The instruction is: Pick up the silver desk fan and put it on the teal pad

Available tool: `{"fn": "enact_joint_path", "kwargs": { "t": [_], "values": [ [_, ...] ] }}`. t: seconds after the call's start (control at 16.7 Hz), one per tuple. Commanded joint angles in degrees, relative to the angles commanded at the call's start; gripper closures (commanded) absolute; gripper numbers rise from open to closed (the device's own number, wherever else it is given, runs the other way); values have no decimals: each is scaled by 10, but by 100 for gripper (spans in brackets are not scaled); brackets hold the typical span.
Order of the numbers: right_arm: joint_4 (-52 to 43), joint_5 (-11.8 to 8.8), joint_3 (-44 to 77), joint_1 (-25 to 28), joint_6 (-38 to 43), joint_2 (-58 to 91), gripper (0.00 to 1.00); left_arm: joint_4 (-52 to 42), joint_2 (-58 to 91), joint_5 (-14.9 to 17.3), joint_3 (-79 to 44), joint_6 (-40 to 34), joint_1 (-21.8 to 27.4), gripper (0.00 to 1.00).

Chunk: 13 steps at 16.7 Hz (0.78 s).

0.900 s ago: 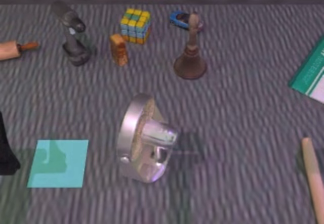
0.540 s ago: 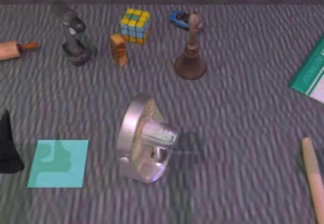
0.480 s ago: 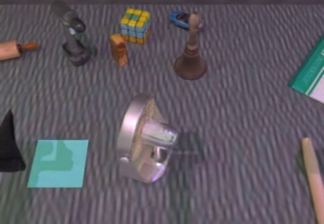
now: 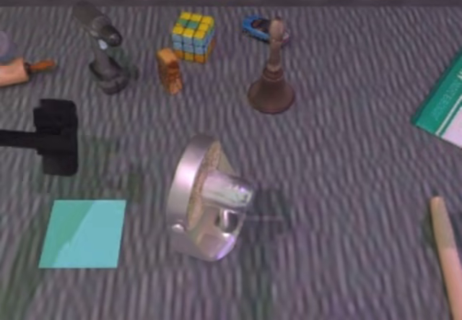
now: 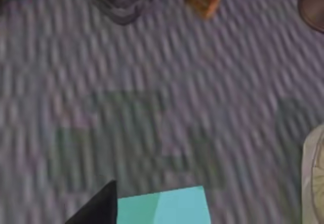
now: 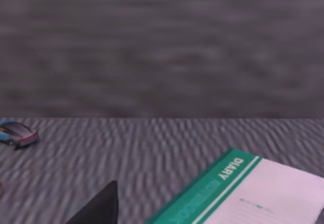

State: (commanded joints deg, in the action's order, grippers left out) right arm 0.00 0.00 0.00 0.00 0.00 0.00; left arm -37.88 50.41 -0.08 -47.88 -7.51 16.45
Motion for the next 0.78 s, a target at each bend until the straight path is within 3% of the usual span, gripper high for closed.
{"fn": "enact_joint_path", "kwargs": {
  "t": [0.42, 0.78],
  "values": [
    [0, 0, 0, 0, 0, 0, 0, -256, 401, 2, -382, -54, 120, 0],
    [0, 0, 0, 0, 0, 0, 0, -416, 610, 2, -560, -84, 186, 0]
  ]
}}
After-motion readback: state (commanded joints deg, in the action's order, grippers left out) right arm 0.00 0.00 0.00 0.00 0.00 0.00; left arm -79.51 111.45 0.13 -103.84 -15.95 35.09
